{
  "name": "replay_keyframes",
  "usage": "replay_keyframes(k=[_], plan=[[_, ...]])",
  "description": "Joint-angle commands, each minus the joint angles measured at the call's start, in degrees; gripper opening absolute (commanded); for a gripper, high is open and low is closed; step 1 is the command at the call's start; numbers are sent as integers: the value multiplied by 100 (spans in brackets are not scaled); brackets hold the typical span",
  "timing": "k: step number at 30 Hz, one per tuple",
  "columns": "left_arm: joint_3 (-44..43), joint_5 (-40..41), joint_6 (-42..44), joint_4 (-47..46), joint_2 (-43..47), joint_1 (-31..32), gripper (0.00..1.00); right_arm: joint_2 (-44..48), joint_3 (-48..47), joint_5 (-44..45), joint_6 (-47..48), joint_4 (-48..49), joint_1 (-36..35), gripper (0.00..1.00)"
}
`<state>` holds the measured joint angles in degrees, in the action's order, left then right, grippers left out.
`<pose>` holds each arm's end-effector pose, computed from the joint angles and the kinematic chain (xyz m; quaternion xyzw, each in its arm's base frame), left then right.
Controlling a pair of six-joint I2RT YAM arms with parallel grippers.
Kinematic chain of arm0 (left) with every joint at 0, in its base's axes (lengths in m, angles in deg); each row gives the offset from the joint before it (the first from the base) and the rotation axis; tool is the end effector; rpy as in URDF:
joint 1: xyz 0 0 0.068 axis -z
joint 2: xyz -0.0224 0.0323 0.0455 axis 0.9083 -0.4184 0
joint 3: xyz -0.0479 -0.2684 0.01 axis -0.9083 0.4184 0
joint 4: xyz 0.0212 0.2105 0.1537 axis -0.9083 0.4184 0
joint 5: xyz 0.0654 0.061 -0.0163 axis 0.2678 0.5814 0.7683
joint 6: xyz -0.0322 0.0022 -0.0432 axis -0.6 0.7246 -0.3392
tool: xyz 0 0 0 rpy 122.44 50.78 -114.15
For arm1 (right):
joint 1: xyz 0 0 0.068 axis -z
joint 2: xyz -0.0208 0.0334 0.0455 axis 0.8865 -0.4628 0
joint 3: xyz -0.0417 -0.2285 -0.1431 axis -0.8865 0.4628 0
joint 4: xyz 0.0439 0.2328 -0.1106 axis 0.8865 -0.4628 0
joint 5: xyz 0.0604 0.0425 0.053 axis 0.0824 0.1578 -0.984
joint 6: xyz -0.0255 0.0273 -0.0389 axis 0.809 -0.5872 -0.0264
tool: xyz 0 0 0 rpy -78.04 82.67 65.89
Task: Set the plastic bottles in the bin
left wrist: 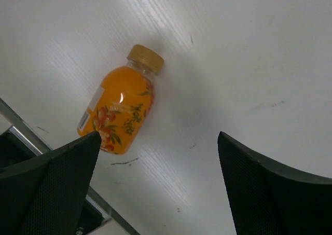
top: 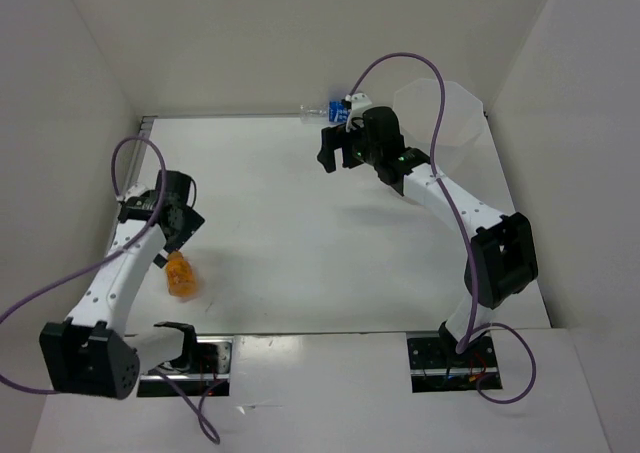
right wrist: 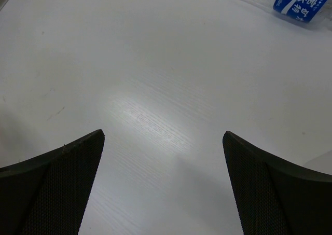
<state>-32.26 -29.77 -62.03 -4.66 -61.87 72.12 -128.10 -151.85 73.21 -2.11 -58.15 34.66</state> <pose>0.1997 -0.0070 0.2903 -0.4904 0.8111 0.0746 0.3098 0.3480 0.1891 0.3217 -0.2030 0.8131 0.2112 0.5030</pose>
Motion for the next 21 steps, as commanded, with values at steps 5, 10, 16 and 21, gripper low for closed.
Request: replay_keyframes(k=[5,10,16,21], plan=[[571,-1055,603,-1267,-260,-1317,100,-87,7,394,253,162,-62,100],[1046,-1424,664,-1541,268,-1555,100,-253,-97,394,253,162,-62,100],[1161,-1250,366,-1400,-56,-1309,100,-315,-98,394,253,162,-62,100],[1003,-1144,190,-1084,-671,-1248,100,-315,-98,447,253,109,-62,100]])
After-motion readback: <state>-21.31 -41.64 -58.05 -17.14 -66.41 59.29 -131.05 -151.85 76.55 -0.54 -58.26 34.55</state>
